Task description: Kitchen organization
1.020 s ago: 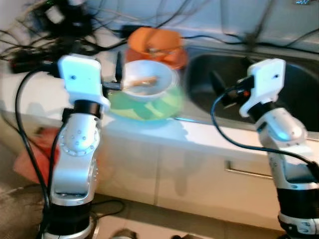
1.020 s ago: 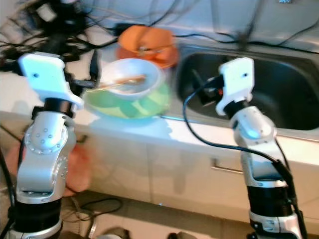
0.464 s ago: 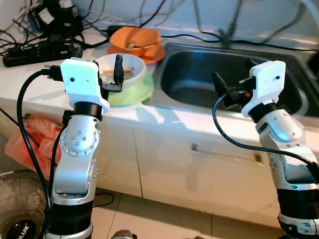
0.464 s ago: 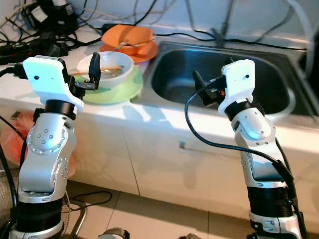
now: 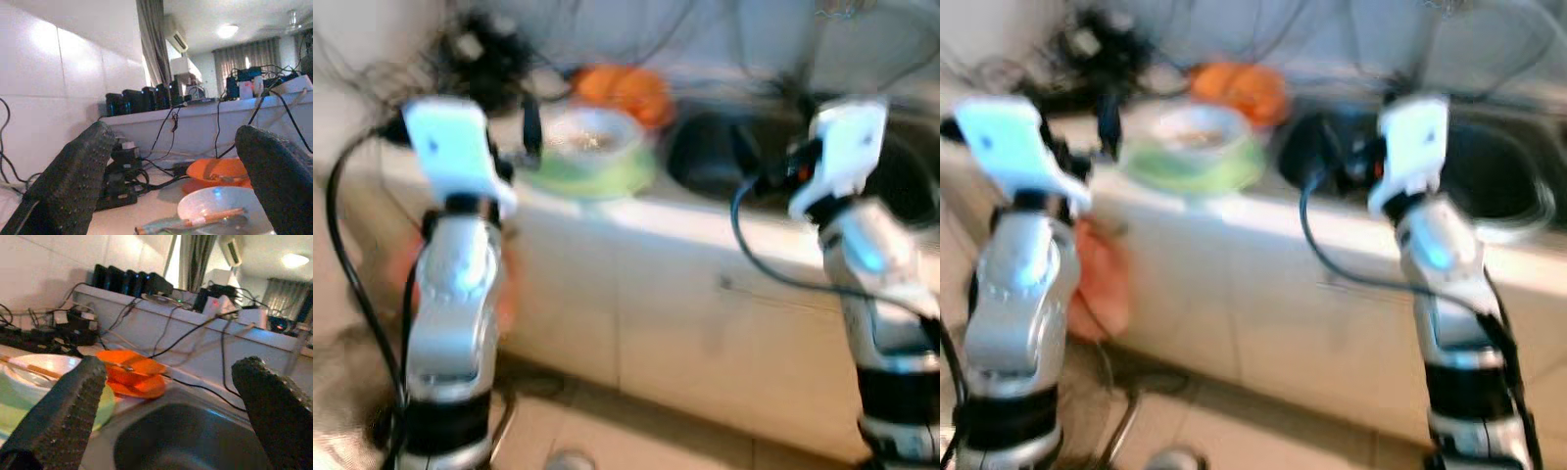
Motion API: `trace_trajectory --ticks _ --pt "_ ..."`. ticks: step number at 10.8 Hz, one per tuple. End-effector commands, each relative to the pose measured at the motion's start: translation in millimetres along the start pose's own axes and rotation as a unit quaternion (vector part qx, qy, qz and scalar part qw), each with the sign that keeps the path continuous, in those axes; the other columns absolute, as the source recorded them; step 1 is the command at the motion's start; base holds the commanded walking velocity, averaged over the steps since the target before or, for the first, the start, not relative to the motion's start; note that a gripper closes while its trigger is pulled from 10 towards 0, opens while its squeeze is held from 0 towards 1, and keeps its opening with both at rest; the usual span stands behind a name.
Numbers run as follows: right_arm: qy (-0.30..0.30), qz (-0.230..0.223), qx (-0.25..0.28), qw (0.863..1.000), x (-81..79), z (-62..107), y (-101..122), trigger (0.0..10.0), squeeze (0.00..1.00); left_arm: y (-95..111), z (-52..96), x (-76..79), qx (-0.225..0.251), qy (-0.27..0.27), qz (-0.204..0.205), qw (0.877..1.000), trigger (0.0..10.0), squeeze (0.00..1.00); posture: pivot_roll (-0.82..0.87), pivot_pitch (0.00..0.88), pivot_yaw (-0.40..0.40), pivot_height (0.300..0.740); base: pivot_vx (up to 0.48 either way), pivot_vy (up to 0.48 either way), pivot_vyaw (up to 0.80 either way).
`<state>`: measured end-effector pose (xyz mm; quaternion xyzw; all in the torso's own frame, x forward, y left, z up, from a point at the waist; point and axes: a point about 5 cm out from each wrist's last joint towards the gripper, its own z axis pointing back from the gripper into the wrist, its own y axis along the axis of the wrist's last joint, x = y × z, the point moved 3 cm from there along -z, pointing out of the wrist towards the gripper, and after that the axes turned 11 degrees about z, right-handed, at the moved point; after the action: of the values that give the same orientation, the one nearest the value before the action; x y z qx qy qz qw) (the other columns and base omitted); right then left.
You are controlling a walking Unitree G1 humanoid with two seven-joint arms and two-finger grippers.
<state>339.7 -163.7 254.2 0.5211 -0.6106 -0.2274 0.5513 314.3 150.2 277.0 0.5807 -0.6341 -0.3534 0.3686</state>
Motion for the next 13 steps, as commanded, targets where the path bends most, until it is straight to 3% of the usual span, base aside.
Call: trace_trajectory --ticks 1,5,8,11,13 --pt "-0.003 -0.002 0.010 1.000 0.8 -1.5 5.1 10.0 0.00 -0.8 -1.4 -1.3 -0.004 -0.001 -0.005 1.000 10.0 0.00 0.11 0.063 0.008 0.740 0.442 0.000 0.00" --pt "-0.004 -0.002 0.012 1.000 0.4 -1.9 6.3 10.0 0.00 -2.5 -0.7 -0.8 -0.011 -0.001 -0.001 1.000 10.0 0.00 0.11 0.065 0.009 0.740 0.440 0.000 0.00" --pt "-0.003 0.000 0.010 1.000 -0.3 -1.5 5.5 10.0 0.00 -3.3 -0.2 0.7 -0.011 0.005 0.002 1.000 10.0 0.00 0.11 0.066 0.008 0.740 0.000 0.000 0.00" --pt "0.011 -0.007 0.008 1.000 3.5 -0.2 5.3 10.0 0.00 -7.4 18.5 14.7 -0.011 -0.066 -0.001 0.998 10.0 0.00 0.12 0.065 0.003 0.740 0.000 0.000 0.00" --pt "0.029 -0.013 0.009 0.999 11.2 2.0 8.8 10.0 0.00 -12.9 29.6 11.0 -0.024 -0.075 -0.014 0.997 10.0 0.00 0.12 0.061 0.005 0.740 0.000 0.000 0.00"
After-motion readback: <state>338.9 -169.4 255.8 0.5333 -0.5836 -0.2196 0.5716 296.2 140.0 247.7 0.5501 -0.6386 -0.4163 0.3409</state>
